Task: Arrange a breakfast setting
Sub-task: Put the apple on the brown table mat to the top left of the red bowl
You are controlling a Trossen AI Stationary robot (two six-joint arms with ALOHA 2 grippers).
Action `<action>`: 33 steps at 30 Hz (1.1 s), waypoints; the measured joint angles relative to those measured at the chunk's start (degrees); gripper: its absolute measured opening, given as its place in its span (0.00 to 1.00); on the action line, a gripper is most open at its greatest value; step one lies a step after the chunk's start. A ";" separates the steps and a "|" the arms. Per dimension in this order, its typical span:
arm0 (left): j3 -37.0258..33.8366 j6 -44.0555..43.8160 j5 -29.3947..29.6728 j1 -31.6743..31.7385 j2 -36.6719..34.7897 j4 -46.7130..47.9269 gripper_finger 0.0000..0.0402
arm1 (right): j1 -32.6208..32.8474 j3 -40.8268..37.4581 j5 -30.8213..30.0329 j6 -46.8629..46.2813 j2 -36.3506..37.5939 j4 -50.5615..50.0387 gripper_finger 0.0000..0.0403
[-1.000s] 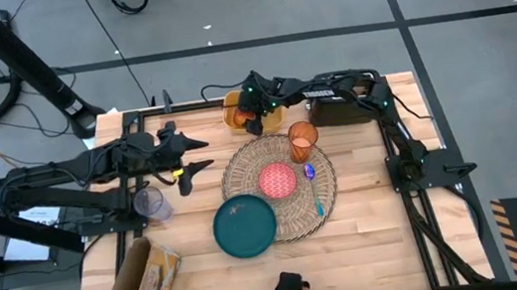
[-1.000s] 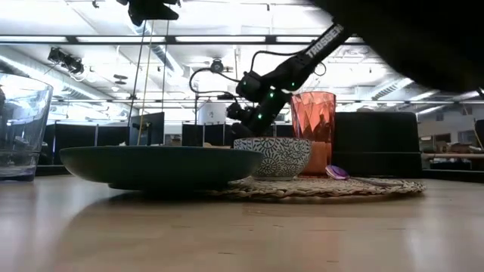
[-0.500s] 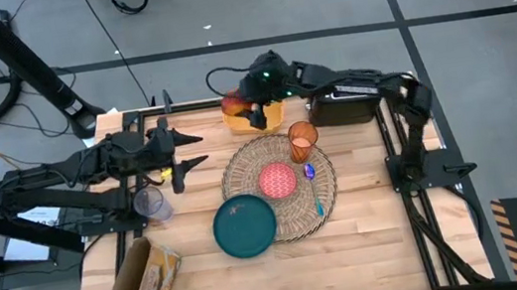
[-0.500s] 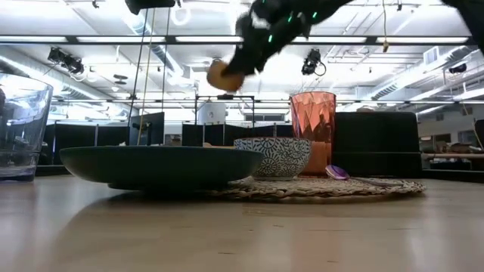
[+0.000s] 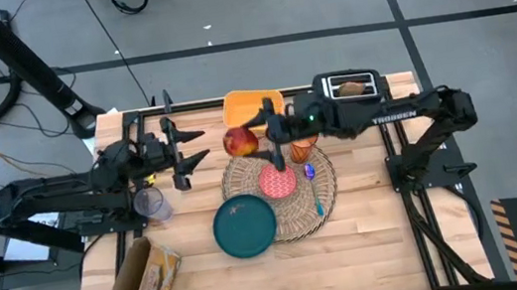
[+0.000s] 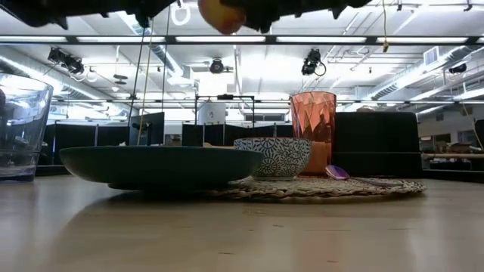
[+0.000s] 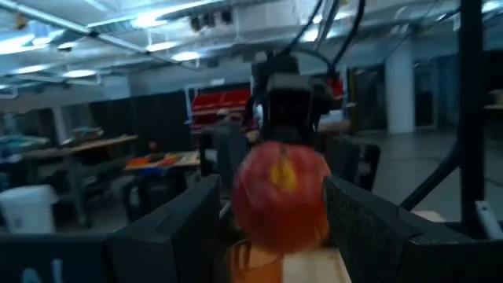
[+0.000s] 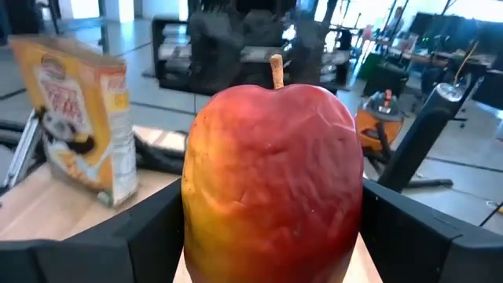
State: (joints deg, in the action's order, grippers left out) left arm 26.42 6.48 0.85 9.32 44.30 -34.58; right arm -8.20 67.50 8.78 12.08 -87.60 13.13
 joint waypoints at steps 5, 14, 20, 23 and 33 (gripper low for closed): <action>-0.55 -1.31 -5.96 0.52 6.18 -8.62 0.58 | 1.98 -1.51 -4.46 -0.77 -2.47 5.67 0.82; -0.51 -3.07 -6.03 1.14 12.80 -16.98 0.56 | 2.92 -1.42 -4.27 -0.98 -4.19 8.55 0.82; -0.51 -5.37 -6.02 1.92 15.77 -20.03 0.44 | 3.21 -1.42 -4.83 -0.52 -4.19 9.02 0.82; -0.51 -5.61 -6.09 1.99 17.02 -21.47 0.37 | 3.18 -1.42 -5.91 -0.29 -4.19 8.43 0.82; -0.51 -4.35 -5.76 2.14 17.61 -21.62 0.07 | 2.82 -1.42 -7.71 0.16 -4.19 7.49 0.82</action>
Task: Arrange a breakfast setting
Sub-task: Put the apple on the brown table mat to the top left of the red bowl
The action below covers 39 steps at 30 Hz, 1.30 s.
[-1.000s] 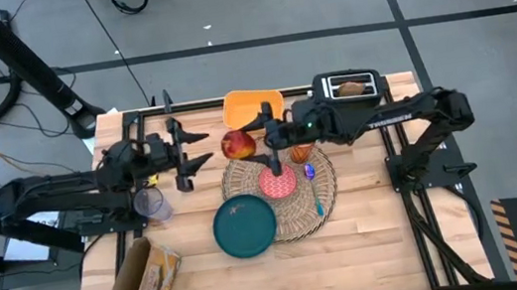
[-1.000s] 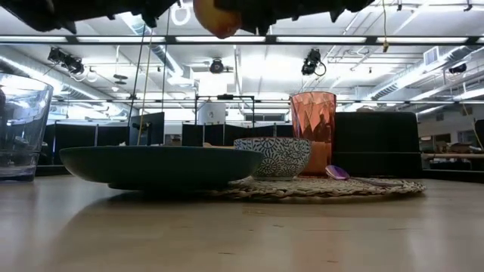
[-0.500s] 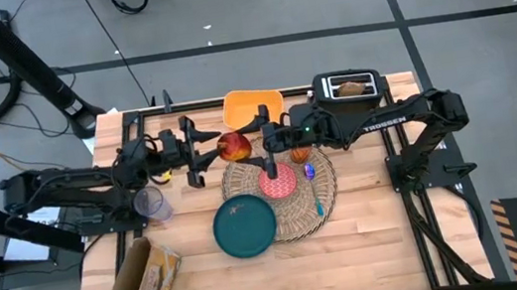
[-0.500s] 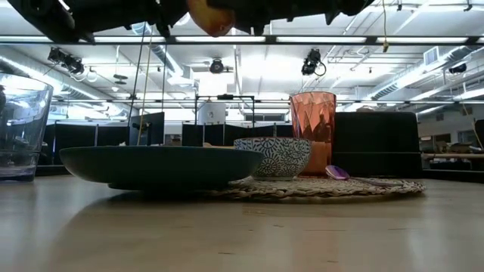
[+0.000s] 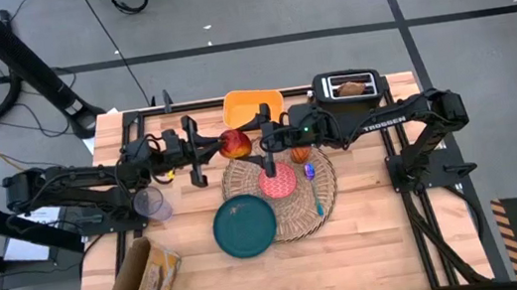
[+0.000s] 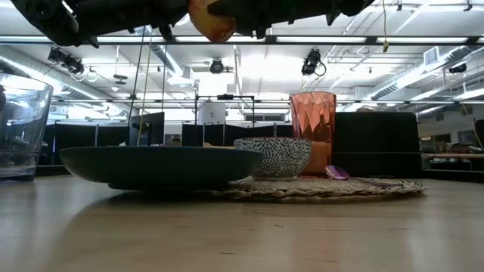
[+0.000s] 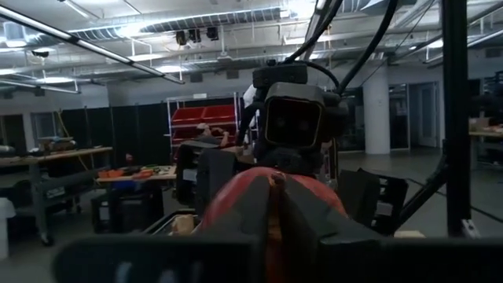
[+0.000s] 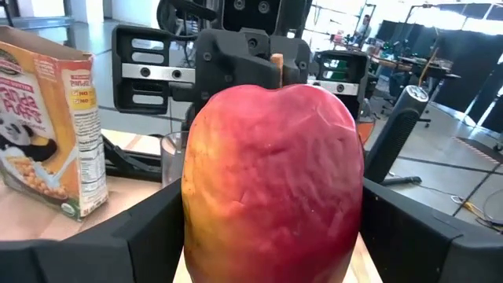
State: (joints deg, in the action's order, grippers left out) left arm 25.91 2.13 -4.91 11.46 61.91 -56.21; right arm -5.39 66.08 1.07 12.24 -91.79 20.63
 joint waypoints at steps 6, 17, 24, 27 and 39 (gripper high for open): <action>0.00 0.37 1.86 0.00 0.00 0.98 0.04 | -0.36 0.00 -0.01 -0.04 0.00 -0.46 0.84; 0.00 1.27 2.36 0.48 -0.02 3.54 0.04 | -0.35 0.00 -3.94 1.30 4.42 -9.02 0.97; -0.02 0.47 5.74 1.88 3.21 11.10 0.04 | 0.09 0.02 -7.47 -1.55 13.79 -23.82 0.96; -0.05 -0.38 7.35 1.88 8.00 10.07 0.04 | 0.98 0.02 -7.49 -3.66 15.82 -27.83 0.96; -0.04 -3.50 14.10 1.88 26.02 0.39 0.04 | 7.32 0.02 -9.41 -9.80 17.32 -35.23 0.94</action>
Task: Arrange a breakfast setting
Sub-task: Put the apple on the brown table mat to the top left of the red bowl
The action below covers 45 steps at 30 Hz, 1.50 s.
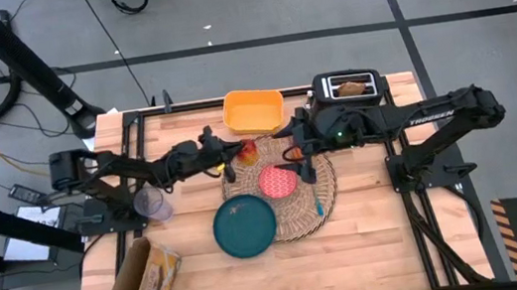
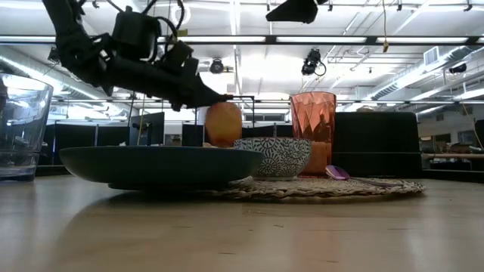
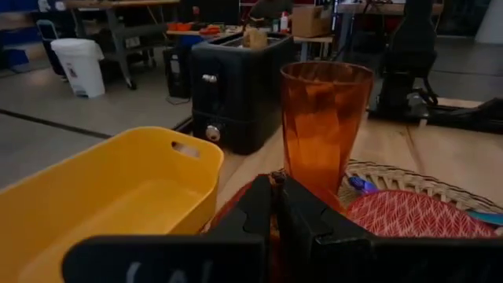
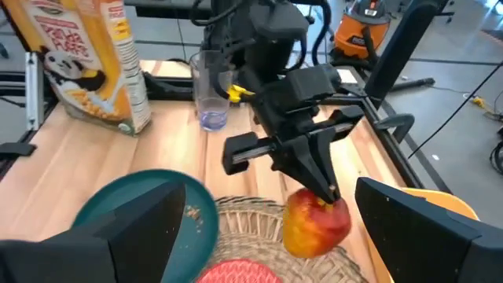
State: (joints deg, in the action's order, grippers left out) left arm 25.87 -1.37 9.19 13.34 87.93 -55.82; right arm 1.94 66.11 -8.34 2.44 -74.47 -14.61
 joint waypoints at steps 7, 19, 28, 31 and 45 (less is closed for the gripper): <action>0.04 -1.05 0.90 0.00 6.76 -4.39 0.04 | 2.22 0.00 -0.19 -1.43 2.30 -0.91 0.94; 0.07 -2.47 1.25 0.00 13.22 -8.08 0.08 | 3.32 0.00 -2.39 -2.54 2.66 -4.45 0.94; 0.07 -2.80 1.29 0.99 13.18 -7.85 0.18 | 3.30 0.00 -2.51 -3.45 2.63 -6.46 0.94; 0.07 -3.51 1.27 1.81 12.82 -7.99 0.22 | 3.30 0.00 -2.53 -3.62 2.63 -7.01 0.94; 0.04 -4.18 -4.92 2.56 10.51 -7.29 0.46 | 2.75 0.00 -2.49 -3.47 2.87 -8.73 0.94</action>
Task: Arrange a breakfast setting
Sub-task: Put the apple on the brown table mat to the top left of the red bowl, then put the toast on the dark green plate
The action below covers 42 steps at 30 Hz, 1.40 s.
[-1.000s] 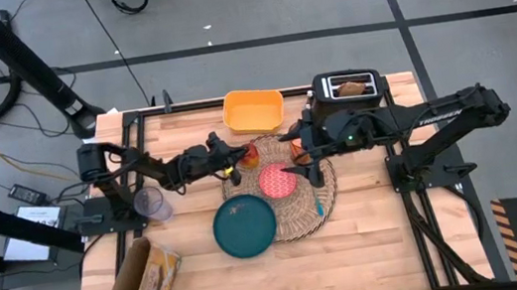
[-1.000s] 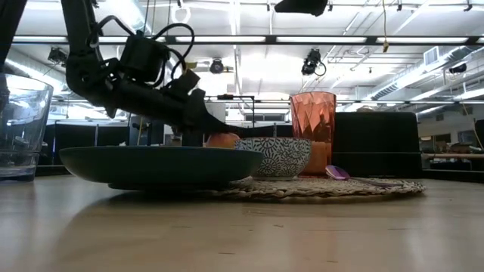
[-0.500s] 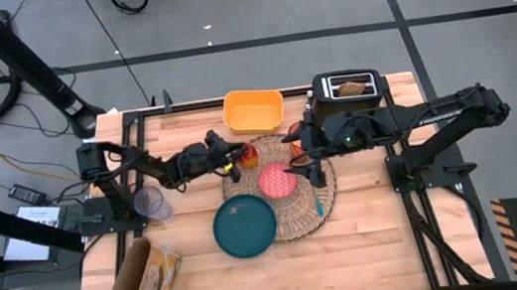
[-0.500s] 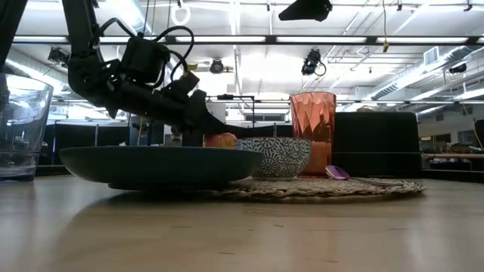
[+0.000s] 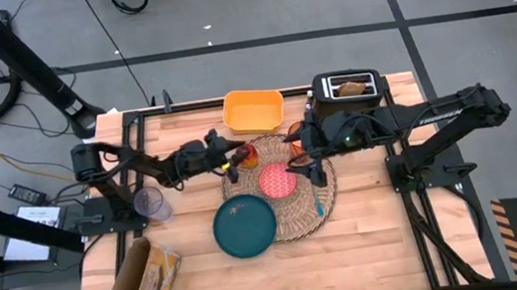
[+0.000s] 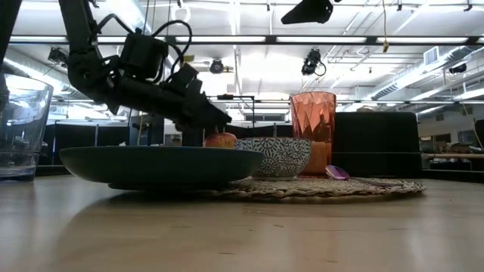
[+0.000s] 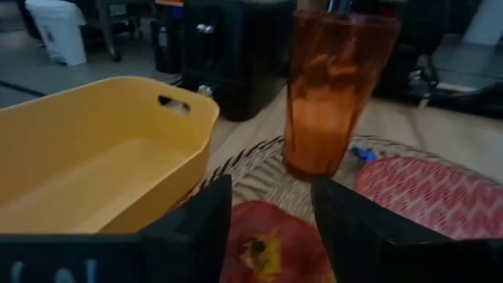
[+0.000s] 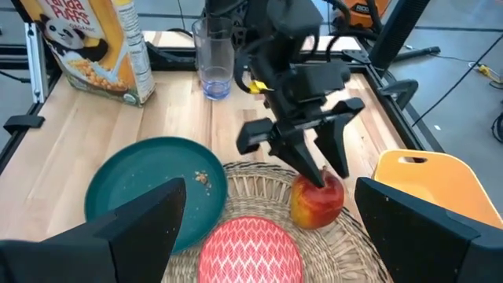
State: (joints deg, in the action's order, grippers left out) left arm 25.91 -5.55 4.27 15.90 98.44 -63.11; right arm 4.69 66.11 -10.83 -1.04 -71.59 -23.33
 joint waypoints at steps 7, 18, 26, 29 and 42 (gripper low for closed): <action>0.00 -0.15 -1.65 0.39 -5.84 6.43 0.53 | -3.13 0.00 0.37 1.05 3.07 -1.24 0.94; -0.02 0.08 -7.20 0.39 -16.10 9.53 0.61 | -20.14 0.00 -3.34 0.28 7.74 -15.83 0.94; 0.00 0.19 -14.43 -0.07 -22.36 10.87 0.61 | -38.66 2.35 -2.58 7.56 5.03 -33.78 0.88; -0.02 0.24 -16.50 -0.57 -23.22 11.04 0.61 | -43.78 5.77 -2.59 11.96 2.13 -38.22 0.85; -0.04 2.87 -19.14 -1.18 -27.19 17.13 0.61 | -52.80 14.38 -10.29 27.68 -13.03 -49.99 0.65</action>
State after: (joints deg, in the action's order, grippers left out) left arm 25.87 -2.68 -14.88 14.72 71.25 -45.97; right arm -48.11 80.49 -21.12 26.64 -84.62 -73.32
